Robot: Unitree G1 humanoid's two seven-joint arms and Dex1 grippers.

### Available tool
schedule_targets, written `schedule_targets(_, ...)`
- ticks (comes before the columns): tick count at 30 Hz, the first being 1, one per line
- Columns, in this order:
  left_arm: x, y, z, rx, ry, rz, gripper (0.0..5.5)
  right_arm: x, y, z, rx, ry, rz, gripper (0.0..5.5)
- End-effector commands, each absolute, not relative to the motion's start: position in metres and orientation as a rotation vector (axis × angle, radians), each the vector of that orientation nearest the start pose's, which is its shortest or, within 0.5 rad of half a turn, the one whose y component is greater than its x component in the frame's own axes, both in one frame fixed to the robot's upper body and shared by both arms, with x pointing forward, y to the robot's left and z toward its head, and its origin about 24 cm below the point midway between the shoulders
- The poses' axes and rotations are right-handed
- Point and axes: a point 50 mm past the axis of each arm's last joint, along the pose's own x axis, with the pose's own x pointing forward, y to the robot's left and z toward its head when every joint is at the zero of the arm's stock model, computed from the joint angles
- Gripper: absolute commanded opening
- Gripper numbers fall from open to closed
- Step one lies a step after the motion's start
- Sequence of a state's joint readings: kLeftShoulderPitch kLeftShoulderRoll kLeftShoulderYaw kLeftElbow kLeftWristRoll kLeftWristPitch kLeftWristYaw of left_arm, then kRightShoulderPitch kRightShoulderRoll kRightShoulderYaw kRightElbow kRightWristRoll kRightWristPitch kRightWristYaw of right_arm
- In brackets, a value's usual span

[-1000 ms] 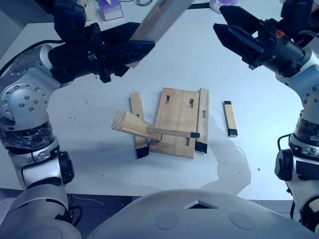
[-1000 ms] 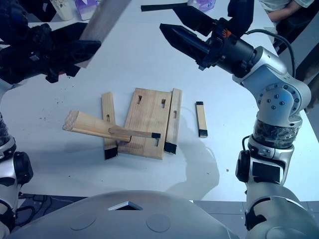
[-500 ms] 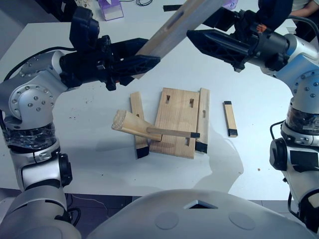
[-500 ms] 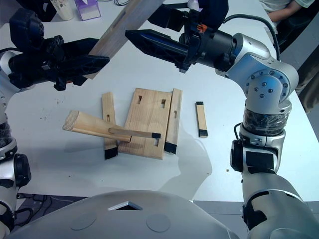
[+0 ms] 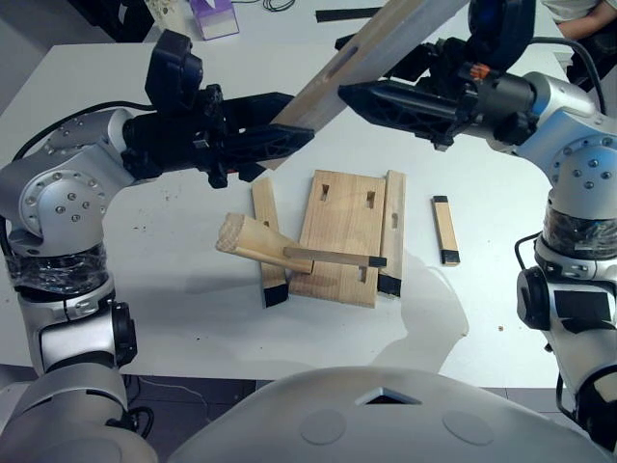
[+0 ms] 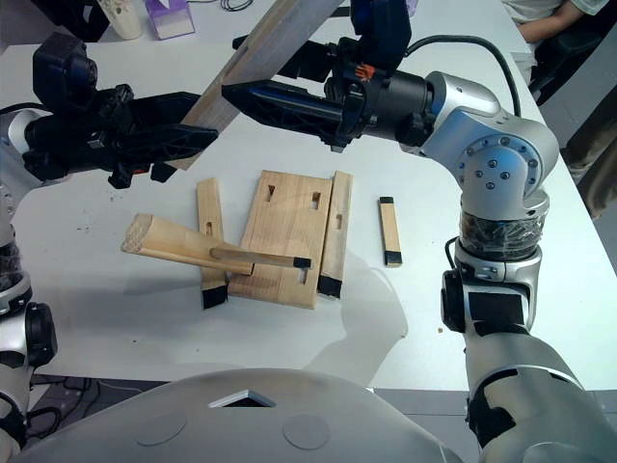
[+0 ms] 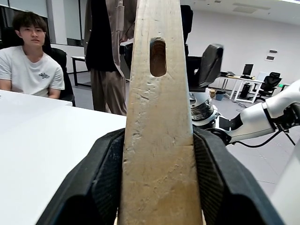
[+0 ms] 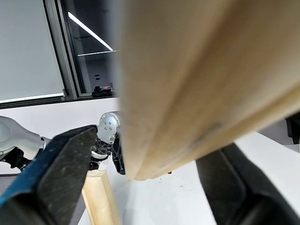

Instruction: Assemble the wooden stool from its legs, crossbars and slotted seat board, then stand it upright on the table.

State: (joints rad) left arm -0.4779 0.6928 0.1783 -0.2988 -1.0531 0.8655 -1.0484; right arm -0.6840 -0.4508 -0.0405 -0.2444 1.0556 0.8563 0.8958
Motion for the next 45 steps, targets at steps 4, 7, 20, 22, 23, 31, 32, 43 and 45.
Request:
schedule_targets(4, 0.246, 0.176, 0.217, -0.168, 0.061, -1.462, 2.02, 0.258, -0.104, 0.244, 0.211, -0.104, 1.628, 2.40)
schedule_targets(7, 0.248, 0.177, 0.216, -0.165, 0.061, -1.454, 2.02, 0.258, -0.105, 0.239, 0.178, -0.085, 1.628, 2.07)
schedule_targets(20, 0.283, 0.180, 0.211, -0.130, 0.048, -1.210, 2.54, 0.271, -0.112, 0.236, 0.147, -0.168, 1.476, 2.07)
schedule_targets(22, 0.291, 0.182, 0.208, -0.105, 0.038, -1.138, 2.96, 0.275, -0.114, 0.232, 0.059, -0.172, 1.418, 2.07)
schedule_targets(23, 0.299, 0.186, 0.205, -0.077, 0.025, -1.072, 3.12, 0.276, -0.116, 0.228, 0.010, -0.171, 1.397, 2.03)
schedule_targets(31, 0.307, 0.238, 0.155, 0.246, 0.096, -0.867, 3.44, 0.270, -0.148, 0.223, -0.209, -0.195, 1.247, 2.01)
schedule_targets(32, 0.301, 0.246, 0.146, 0.301, 0.125, -0.863, 3.44, 0.266, -0.156, 0.224, -0.223, -0.190, 1.230, 2.01)
schedule_targets(43, 0.200, 0.255, 0.102, 0.334, 0.337, -1.075, 3.44, 0.186, -0.205, 0.201, -0.286, 0.113, 1.251, 2.01)
schedule_targets(45, 0.193, 0.252, 0.101, 0.319, 0.346, -1.085, 3.44, 0.177, -0.200, 0.198, -0.284, 0.134, 1.290, 2.01)
